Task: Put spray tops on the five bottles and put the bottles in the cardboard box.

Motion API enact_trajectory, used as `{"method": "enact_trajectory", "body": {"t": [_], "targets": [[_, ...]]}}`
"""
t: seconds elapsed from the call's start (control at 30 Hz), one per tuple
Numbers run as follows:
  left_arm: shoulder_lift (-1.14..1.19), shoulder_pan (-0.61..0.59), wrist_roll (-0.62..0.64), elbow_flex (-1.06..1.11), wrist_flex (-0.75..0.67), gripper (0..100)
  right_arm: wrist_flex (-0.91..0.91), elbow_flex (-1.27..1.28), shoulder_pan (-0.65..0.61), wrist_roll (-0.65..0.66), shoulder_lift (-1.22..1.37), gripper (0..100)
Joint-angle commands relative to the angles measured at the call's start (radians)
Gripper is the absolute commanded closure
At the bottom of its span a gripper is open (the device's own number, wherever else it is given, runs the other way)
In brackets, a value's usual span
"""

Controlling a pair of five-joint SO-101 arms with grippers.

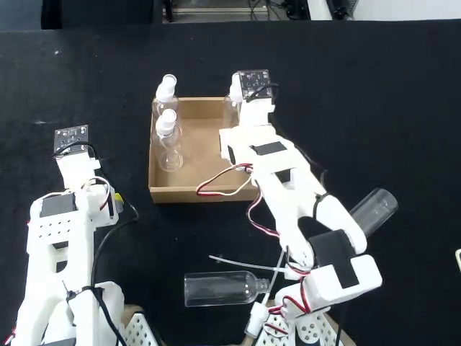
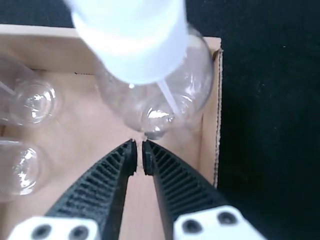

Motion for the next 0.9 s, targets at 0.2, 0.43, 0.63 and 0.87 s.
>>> {"method": "enact_trajectory", "body": {"t": [0.2, 0.43, 0.63, 0.87], "targets": [[-0.028, -0.008, 0.005, -0.012, -0.014, 82, -0.020, -0.030, 0.012, -0.008, 0.035, 98.8], [-0.028, -0.008, 0.005, -0.012, -0.014, 82, -0.026, -0.022, 0.015, -0.008, 0.016, 98.8], [-0.028, -0.007, 0.005, -0.012, -0.014, 82, -0.075, -0.018, 0.015, -0.008, 0.022, 98.8], [-0.028, -0.005, 0.005, -0.013, -0.014, 82, -0.078, -0.018, 0.014, -0.005, 0.022, 98.8]]}}
